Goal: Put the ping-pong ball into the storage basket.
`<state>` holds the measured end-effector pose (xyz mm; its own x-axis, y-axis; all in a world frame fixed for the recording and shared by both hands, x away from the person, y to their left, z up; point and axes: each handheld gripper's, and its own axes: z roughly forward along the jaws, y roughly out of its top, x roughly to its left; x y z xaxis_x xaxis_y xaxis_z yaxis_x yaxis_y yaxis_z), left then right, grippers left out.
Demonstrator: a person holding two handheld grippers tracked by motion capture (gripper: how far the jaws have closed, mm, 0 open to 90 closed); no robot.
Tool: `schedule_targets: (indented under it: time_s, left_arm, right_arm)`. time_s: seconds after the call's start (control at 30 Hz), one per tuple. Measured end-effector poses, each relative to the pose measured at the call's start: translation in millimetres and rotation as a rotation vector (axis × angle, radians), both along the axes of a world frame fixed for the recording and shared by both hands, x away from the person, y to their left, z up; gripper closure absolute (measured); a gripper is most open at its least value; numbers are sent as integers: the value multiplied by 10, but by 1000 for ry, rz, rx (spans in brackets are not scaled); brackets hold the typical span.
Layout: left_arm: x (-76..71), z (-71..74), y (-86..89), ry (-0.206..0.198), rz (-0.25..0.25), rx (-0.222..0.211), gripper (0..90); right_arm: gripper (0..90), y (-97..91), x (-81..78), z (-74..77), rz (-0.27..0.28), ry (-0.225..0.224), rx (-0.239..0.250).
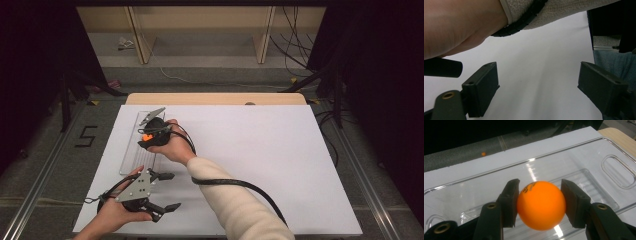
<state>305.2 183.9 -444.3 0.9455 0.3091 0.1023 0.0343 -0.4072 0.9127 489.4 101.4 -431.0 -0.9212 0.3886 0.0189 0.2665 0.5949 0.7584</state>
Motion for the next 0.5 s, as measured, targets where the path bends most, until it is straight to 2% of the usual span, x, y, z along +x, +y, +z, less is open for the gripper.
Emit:
schedule_targets:
  time_s: [0.5]
  left_arm:
    - [1, 0, 1, 1, -2, -2, 161]
  right_arm:
    - [510, 3, 1, -35, -4, 8, -7]
